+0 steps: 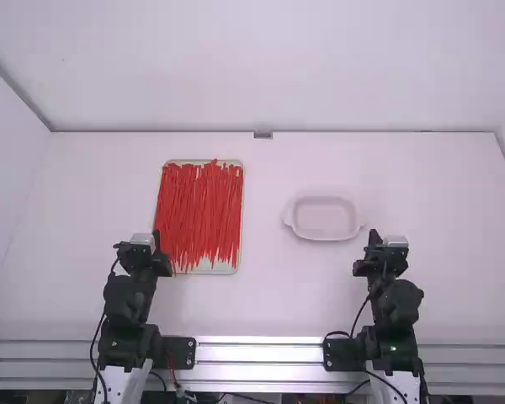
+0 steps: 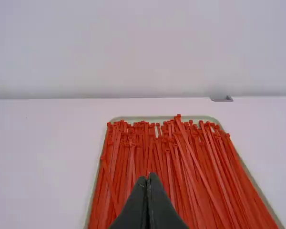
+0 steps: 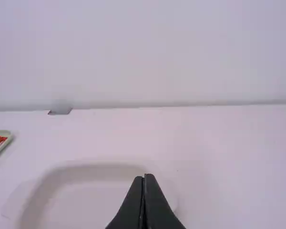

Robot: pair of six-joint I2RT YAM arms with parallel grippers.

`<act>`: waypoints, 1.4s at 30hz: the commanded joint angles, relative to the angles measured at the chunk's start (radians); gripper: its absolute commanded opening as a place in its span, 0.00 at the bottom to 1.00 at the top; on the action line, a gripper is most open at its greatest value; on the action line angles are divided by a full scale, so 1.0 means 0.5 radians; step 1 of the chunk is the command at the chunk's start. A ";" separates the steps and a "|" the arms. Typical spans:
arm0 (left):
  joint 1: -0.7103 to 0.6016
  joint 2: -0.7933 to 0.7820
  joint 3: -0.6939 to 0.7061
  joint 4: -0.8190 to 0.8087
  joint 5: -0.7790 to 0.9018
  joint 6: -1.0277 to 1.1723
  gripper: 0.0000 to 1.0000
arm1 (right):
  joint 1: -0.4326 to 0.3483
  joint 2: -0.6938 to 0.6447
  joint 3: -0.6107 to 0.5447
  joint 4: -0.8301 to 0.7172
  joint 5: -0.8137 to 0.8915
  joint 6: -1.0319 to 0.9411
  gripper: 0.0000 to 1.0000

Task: Fasten the cable tie

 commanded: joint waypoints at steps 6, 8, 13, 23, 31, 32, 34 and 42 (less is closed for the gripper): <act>-0.001 0.023 0.036 -0.010 0.005 0.001 0.02 | 0.001 0.025 0.029 -0.001 -0.009 -0.007 0.02; -0.002 0.043 0.064 -0.024 0.010 0.007 0.03 | 0.003 0.047 0.055 -0.010 -0.012 -0.009 0.03; -0.008 0.139 0.189 -0.090 0.023 0.019 0.07 | 0.017 0.162 0.181 -0.072 -0.015 -0.020 0.07; -0.030 0.533 0.510 -0.260 0.079 0.044 0.20 | 0.085 0.659 0.581 -0.245 -0.041 -0.046 0.20; -0.050 0.912 0.727 -0.330 0.128 0.031 0.33 | 0.130 1.125 0.950 -0.424 -0.069 -0.028 0.34; -0.054 0.982 0.779 -0.356 0.138 0.034 0.36 | 0.137 1.206 1.023 -0.466 -0.075 -0.017 0.36; -0.060 1.066 0.846 -0.394 0.149 0.037 0.39 | 0.149 1.301 1.111 -0.516 -0.084 -0.019 0.39; -0.085 1.508 1.214 -0.585 0.213 0.052 0.55 | 0.211 1.829 1.575 -0.730 -0.123 0.025 0.56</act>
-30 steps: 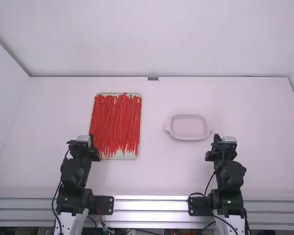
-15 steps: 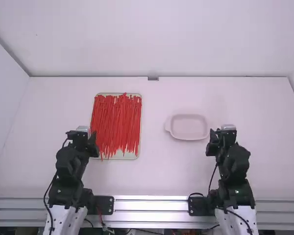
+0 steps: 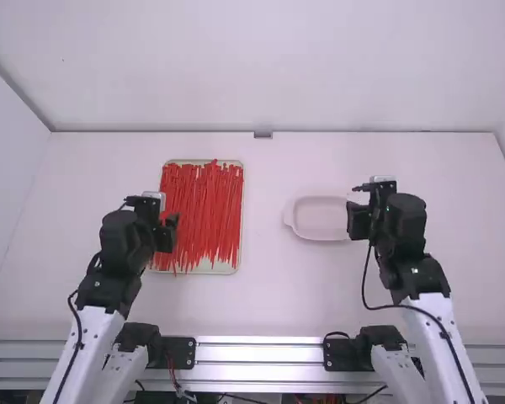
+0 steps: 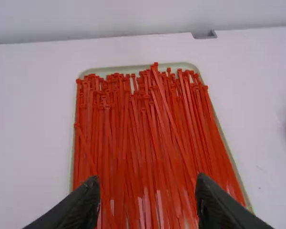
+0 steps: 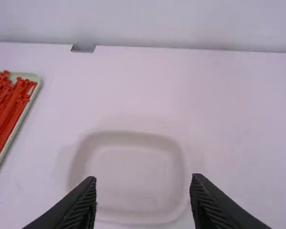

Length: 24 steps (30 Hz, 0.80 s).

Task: Fasten the cable tie

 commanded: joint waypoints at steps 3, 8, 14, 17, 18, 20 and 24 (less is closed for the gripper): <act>-0.031 0.273 0.260 -0.037 0.072 -0.020 0.62 | 0.042 0.325 0.335 -0.131 -0.058 0.044 0.62; -0.044 0.494 0.438 -0.085 0.098 -0.051 0.70 | 0.094 0.590 0.563 -0.261 -0.121 -0.020 0.70; -0.061 0.790 0.677 -0.199 0.000 -0.169 0.81 | 0.154 0.913 0.868 -0.388 -0.084 -0.023 0.81; -0.068 0.903 0.768 -0.254 0.034 -0.170 0.85 | 0.160 1.043 0.982 -0.420 -0.019 0.009 0.85; -0.069 0.935 0.794 -0.270 0.031 -0.172 0.86 | 0.165 1.080 1.015 -0.432 -0.030 0.022 0.86; -0.073 1.011 0.855 -0.313 0.029 -0.175 0.89 | 0.180 1.168 1.092 -0.471 -0.100 0.018 0.89; -0.078 1.129 0.950 -0.391 0.032 -0.183 0.93 | 0.199 1.302 1.209 -0.575 -0.158 0.019 0.93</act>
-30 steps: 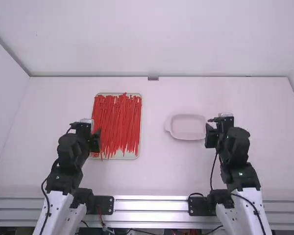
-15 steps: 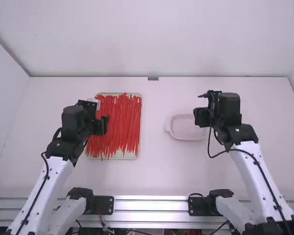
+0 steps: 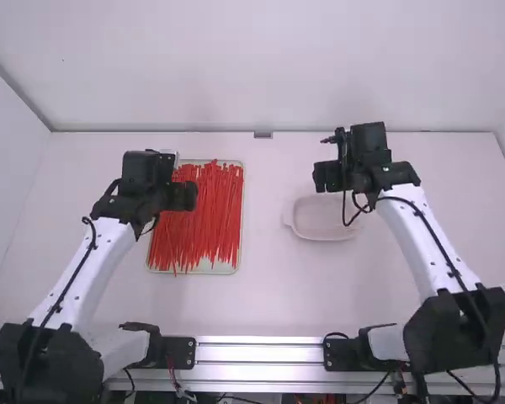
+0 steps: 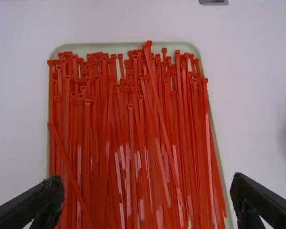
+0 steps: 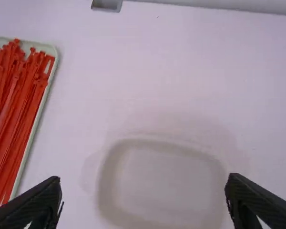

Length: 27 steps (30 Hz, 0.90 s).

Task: Fasten the cable tie

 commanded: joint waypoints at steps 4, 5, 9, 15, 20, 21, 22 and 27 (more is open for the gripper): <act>-0.032 0.137 0.154 -0.097 -0.111 -0.050 0.97 | 0.034 0.161 0.189 -0.143 -0.035 0.086 0.96; -0.032 0.141 0.157 -0.102 -0.121 -0.049 0.97 | 0.038 0.166 0.193 -0.152 -0.036 0.094 0.96; -0.035 0.190 0.197 -0.124 -0.137 -0.049 0.99 | 0.103 0.178 0.237 -0.235 0.036 0.109 0.98; 0.105 0.201 0.205 -0.101 -0.129 -0.108 0.99 | 0.240 0.076 0.243 -0.290 0.245 0.176 0.98; 0.222 0.201 0.205 -0.095 -0.128 -0.149 0.99 | 0.312 -0.034 0.243 -0.375 0.242 0.176 0.98; 0.227 0.201 0.205 -0.091 -0.128 -0.147 0.99 | 0.316 -0.043 0.243 -0.386 0.242 0.177 0.98; 0.225 0.201 0.205 -0.068 -0.129 -0.146 0.99 | 0.326 -0.059 0.243 -0.407 0.244 0.198 0.98; 0.216 0.201 0.206 0.008 -0.129 -0.133 0.99 | 0.320 -0.068 0.241 -0.473 0.319 0.289 0.98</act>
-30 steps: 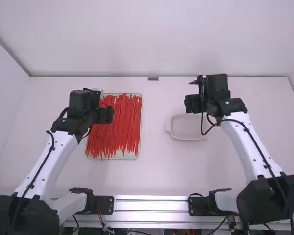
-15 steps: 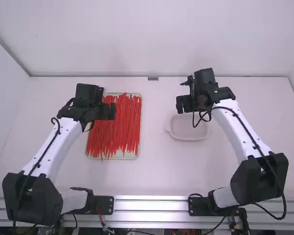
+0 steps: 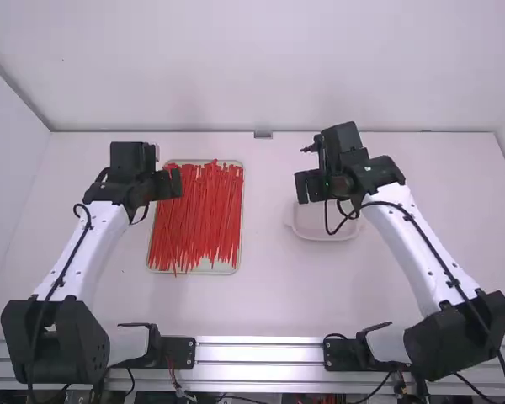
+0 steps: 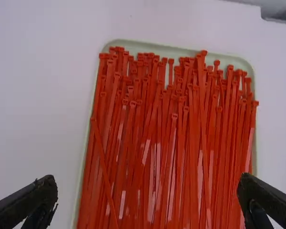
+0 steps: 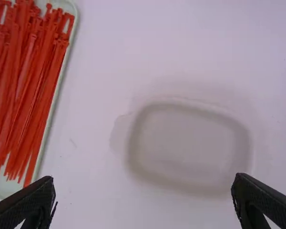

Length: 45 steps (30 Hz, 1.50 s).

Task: Fasten the cable tie

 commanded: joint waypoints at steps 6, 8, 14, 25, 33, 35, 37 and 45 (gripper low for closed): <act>-0.005 0.016 0.062 0.142 -0.008 -0.003 0.99 | -0.004 -0.021 -0.120 0.160 0.069 0.098 0.98; -0.005 0.035 0.076 0.172 -0.008 -0.005 0.99 | -0.014 -0.022 -0.211 0.277 0.044 0.095 0.98; -0.005 0.221 0.326 0.006 0.027 0.000 0.99 | -0.014 -0.021 -0.340 0.449 -0.104 0.082 0.98; -0.009 0.851 0.993 -0.292 0.198 0.101 0.99 | -0.011 -0.021 -0.349 0.476 -0.428 0.026 0.98; -0.007 1.150 1.120 -0.269 0.098 0.098 0.99 | -0.011 -0.021 -0.349 0.499 -0.448 -0.025 0.98; -0.008 1.193 1.121 -0.259 0.098 0.092 0.99 | -0.011 -0.021 -0.349 0.509 -0.449 -0.024 0.98; -0.035 1.267 1.120 -0.227 0.147 0.110 1.00 | -0.011 -0.021 -0.351 0.536 -0.449 -0.024 0.98; -0.134 1.411 1.120 -0.079 0.090 0.117 0.98 | -0.011 -0.021 -0.352 0.545 -0.448 -0.026 0.98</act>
